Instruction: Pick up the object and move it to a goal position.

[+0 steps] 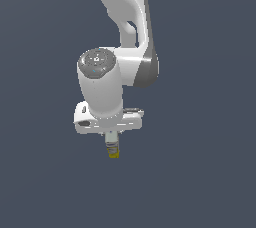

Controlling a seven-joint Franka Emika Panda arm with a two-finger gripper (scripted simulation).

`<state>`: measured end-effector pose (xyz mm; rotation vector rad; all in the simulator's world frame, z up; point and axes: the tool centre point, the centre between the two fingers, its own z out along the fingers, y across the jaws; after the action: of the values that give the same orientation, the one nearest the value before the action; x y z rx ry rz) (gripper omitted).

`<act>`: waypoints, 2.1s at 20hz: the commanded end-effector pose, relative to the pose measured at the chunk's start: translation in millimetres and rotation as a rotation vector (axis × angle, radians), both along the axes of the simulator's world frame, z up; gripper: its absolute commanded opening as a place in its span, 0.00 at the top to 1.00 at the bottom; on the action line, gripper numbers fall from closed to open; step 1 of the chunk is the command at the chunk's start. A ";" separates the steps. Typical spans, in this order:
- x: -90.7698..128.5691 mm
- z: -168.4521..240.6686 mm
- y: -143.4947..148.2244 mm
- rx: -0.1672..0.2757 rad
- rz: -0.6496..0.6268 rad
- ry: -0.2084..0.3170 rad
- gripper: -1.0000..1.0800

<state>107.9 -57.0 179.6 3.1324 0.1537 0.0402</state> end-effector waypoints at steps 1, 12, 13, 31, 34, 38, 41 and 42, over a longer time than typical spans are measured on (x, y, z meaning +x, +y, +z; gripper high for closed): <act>0.1 12.4 -0.2 -0.001 -0.045 -0.013 1.00; -3.7 82.0 -0.9 -0.007 -0.313 -0.080 1.00; -4.3 88.4 -0.9 -0.008 -0.338 -0.086 1.00; -19.8 196.5 2.8 -0.021 -0.758 -0.192 1.00; -23.1 213.5 4.2 -0.023 -0.825 -0.209 1.00; -27.7 235.9 6.4 -0.027 -0.913 -0.231 1.00; -31.3 252.6 8.4 -0.029 -0.979 -0.248 1.00; -32.5 258.2 9.2 -0.030 -1.001 -0.253 1.00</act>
<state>77.4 -48.8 429.1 2.7730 -1.2962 0.3900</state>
